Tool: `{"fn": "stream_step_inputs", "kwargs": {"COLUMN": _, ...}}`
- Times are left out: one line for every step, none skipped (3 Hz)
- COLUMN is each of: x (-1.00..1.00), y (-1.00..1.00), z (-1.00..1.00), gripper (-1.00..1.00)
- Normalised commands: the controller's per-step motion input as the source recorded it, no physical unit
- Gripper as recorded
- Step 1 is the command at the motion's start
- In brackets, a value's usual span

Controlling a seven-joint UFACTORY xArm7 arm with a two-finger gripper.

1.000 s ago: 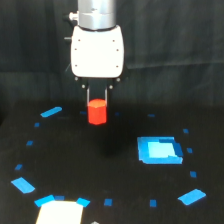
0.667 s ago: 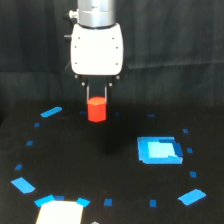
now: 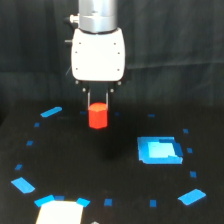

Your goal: Pick up the red object from the table

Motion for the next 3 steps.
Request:
{"fn": "stream_step_inputs", "kwargs": {"x": -0.40, "y": -1.00, "z": -1.00, "gripper": -1.00}}
{"fn": "stream_step_inputs", "kwargs": {"x": 0.33, "y": 0.61, "z": 1.00, "gripper": -1.00}}
{"fn": "stream_step_inputs", "kwargs": {"x": 0.42, "y": -0.30, "z": 1.00, "gripper": -1.00}}
